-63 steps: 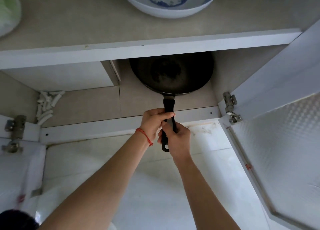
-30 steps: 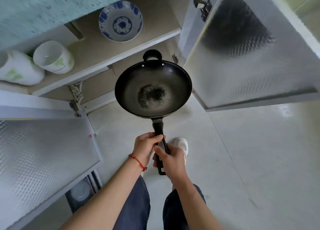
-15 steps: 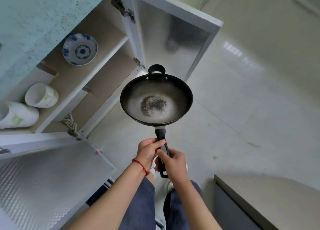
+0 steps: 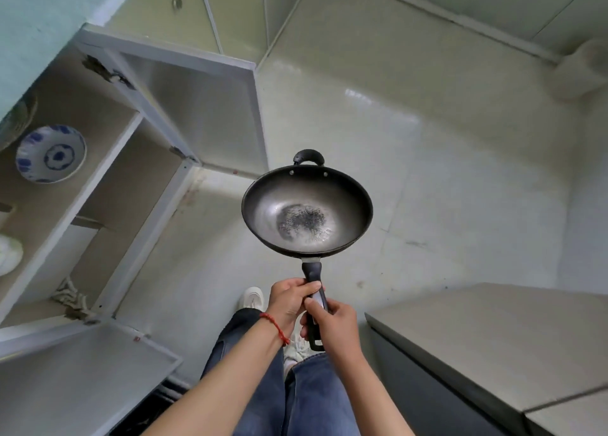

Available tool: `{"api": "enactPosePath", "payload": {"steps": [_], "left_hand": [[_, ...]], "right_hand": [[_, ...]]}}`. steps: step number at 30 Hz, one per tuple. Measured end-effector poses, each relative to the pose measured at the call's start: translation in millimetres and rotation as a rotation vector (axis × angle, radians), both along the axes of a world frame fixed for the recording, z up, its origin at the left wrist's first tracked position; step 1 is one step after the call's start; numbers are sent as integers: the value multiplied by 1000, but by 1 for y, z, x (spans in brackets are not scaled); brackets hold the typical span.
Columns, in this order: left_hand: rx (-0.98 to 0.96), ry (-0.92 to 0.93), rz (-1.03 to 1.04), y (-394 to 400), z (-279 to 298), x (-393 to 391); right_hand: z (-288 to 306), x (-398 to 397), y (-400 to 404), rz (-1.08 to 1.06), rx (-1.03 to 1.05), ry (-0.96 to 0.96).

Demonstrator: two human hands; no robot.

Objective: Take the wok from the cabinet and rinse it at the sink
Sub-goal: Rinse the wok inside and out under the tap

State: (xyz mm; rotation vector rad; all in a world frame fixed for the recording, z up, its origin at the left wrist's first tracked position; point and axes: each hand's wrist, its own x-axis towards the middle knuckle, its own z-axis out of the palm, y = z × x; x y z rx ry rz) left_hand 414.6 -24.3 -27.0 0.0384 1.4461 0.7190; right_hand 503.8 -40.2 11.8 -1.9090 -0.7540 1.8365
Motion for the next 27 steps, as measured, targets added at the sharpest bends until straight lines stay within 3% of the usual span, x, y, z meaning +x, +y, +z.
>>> {"api": "enactPosePath", "payload": {"steps": [7, 17, 27], "left_hand": [[55, -13, -153, 64, 19, 29], [247, -4, -347, 229, 80, 22], [399, -7, -323, 376, 139, 58]], "right_hand": [[28, 25, 49, -170, 34, 6], [81, 16, 191, -344, 189, 50], [128, 50, 331, -355, 374, 78]]}}
